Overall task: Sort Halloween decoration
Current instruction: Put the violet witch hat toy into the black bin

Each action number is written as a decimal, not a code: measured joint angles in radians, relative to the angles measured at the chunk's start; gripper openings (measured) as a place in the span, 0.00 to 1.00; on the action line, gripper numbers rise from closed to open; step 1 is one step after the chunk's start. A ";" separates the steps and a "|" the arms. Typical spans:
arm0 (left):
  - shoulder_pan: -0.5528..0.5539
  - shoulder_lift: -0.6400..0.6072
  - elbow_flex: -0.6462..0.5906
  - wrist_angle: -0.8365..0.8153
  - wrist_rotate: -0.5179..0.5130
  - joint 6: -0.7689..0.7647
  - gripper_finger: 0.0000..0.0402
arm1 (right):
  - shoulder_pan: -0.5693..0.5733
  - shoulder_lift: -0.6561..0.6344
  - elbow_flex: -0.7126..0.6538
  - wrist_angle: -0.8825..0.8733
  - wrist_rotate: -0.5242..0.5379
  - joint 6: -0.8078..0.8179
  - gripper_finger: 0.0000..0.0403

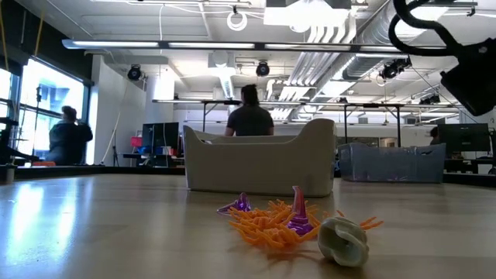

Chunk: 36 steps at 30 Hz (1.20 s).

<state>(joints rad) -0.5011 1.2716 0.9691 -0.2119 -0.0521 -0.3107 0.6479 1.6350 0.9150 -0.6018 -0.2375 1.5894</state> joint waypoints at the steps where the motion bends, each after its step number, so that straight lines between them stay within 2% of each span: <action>1: 0.000 0.000 0.000 0.000 0.000 0.000 0.19 | 0.000 0.009 0.000 0.002 0.000 0.000 0.38; 15: 0.000 0.000 0.000 0.000 0.000 0.000 0.19 | 0.000 0.106 0.004 0.042 -0.024 0.000 0.38; 23: 0.000 0.000 0.000 0.000 0.000 0.000 0.19 | 0.000 0.114 0.003 0.040 -0.026 0.000 0.37; 27: 0.000 0.000 0.000 0.000 0.000 0.000 0.19 | 0.000 0.115 0.001 0.033 -0.026 0.000 0.27; 34: 0.000 0.000 0.000 -0.001 0.000 0.000 0.19 | 0.000 0.115 0.000 0.025 -0.028 -0.001 0.05; 36: 0.000 0.000 0.000 -0.001 0.000 0.000 0.19 | 0.000 0.116 0.001 0.024 -0.028 -0.001 0.01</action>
<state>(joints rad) -0.5011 1.2716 0.9691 -0.2127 -0.0521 -0.3107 0.6479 1.7509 0.9161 -0.5781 -0.2657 1.5887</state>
